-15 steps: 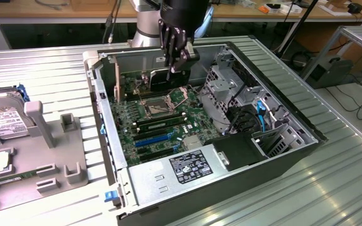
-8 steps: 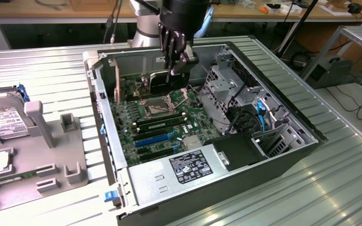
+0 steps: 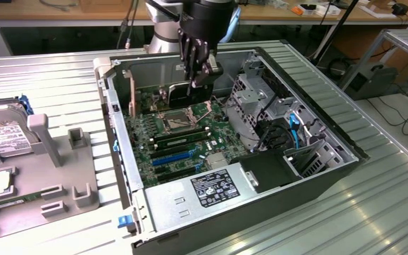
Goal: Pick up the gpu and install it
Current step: 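Insert the gpu into the slot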
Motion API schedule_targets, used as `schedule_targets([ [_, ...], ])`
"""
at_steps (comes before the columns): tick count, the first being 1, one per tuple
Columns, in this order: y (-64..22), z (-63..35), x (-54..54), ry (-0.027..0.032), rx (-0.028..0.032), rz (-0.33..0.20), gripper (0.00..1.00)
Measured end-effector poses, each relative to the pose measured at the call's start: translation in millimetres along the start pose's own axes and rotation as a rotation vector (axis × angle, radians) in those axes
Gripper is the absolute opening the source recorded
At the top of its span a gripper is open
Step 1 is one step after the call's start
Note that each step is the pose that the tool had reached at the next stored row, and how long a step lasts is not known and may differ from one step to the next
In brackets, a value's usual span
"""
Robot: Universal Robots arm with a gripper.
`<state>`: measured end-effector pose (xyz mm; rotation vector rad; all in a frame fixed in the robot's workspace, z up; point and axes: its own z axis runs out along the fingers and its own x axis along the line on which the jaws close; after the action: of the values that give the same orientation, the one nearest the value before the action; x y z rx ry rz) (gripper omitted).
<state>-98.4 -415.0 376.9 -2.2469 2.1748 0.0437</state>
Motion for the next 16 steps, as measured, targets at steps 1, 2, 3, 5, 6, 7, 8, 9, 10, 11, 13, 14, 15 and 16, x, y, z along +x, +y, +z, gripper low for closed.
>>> schedule_targets([
  [1,0.0,1.0,0.0,0.0000,0.0000,0.000,0.27],
  [2,0.0,1.9,0.1,0.0000,0.0000,0.000,0.27],
  [3,0.0,3.1,0.1,0.0000,0.0000,0.000,0.27],
  [5,0.0,4.7,0.1,0.0000,0.0000,0.000,0.27],
  [6,-0.1,5.8,0.2,0.0001,0.0000,0.000,0.27],
  [7,-0.1,6.9,0.2,0.0000,0.0000,0.000,0.27],
  [8,-0.1,7.7,0.2,0.0001,0.0000,0.000,0.27],
  [9,-0.1,9.1,0.3,0.0000,0.0001,0.000,0.27],
  [10,-0.1,9.9,0.3,0.0000,0.0000,0.000,0.27],
  [11,-0.1,10.3,0.3,0.0000,0.0000,0.000,0.27],
  [13,-0.1,11.9,0.4,0.0000,0.0001,0.000,0.27],
  [14,-0.1,12.5,0.4,0.0000,0.0000,0.000,0.27],
  [15,-0.2,13.1,0.4,0.0001,0.0000,0.000,0.27],
  [16,-0.3,13.6,0.3,0.0000,0.0000,0.000,0.27],
])
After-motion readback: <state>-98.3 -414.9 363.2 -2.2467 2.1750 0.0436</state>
